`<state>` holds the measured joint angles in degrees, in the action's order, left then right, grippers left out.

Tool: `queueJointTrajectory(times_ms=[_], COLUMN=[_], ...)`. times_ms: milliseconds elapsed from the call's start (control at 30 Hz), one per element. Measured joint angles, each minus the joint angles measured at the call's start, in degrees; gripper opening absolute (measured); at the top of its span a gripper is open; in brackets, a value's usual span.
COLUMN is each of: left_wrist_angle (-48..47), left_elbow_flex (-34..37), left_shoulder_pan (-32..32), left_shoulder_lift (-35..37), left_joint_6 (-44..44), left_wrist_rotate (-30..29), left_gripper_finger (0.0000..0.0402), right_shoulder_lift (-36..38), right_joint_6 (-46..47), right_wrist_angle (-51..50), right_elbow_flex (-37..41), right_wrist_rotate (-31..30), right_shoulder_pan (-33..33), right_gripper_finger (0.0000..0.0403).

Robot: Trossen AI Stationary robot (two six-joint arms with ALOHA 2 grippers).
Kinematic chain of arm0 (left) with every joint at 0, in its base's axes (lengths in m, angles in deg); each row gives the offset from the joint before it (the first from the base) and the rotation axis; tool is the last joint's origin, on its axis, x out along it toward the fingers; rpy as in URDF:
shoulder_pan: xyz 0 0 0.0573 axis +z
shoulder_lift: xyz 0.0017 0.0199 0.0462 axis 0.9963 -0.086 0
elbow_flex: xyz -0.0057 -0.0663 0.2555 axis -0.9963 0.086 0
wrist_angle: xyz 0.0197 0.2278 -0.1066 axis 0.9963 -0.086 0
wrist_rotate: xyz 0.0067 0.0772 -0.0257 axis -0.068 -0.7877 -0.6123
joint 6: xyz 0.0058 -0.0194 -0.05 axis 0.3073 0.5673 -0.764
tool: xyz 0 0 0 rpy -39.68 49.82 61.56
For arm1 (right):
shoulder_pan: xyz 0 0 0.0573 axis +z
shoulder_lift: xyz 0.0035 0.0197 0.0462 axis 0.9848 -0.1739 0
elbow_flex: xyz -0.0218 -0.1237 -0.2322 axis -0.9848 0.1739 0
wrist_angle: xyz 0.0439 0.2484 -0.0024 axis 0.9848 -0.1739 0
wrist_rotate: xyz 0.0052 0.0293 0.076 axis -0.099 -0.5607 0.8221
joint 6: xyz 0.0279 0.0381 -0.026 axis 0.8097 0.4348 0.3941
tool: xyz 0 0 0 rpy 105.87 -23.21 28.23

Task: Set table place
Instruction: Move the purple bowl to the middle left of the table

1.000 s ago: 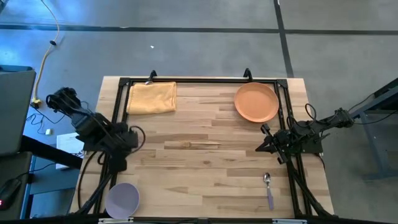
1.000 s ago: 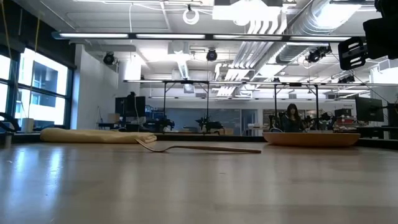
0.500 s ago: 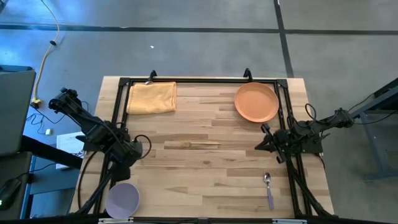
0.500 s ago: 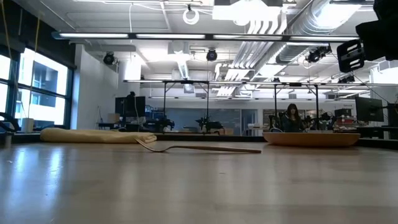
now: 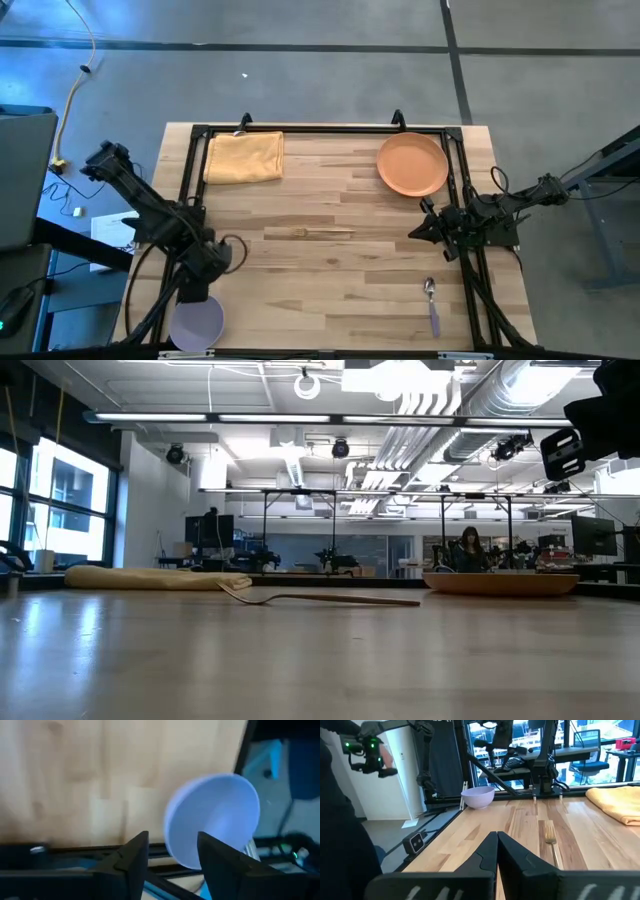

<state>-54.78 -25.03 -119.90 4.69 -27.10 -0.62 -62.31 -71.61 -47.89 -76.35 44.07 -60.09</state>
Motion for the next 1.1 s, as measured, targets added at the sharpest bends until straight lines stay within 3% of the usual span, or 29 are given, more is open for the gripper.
queueJointTrajectory(times_ms=[233,733,1100], left_wrist_angle=[10.64,25.10,24.76], left_elbow_flex=[8.52,18.38,18.58], left_shoulder_pan=[-1.19,-3.25,-10.41], left_shoulder_lift=[-0.02,-0.42,-0.63], left_joint_6=[0.02,-2.39,-2.88], left_wrist_rotate=[1.65,3.12,-0.84], left_gripper_finger=[0.0162,0.0150,0.0150], right_shoulder_lift=[-0.02,-0.04,-0.07], right_joint_6=[0.00,-0.02,-0.15], right_wrist_angle=[0.00,0.00,0.00], right_elbow_flex=[0.01,0.02,0.02], right_wrist_rotate=[-0.02,-0.04,-0.04], right_shoulder_pan=[0.01,0.00,0.00], right_gripper_finger=[0.0000,0.0000,0.0000])
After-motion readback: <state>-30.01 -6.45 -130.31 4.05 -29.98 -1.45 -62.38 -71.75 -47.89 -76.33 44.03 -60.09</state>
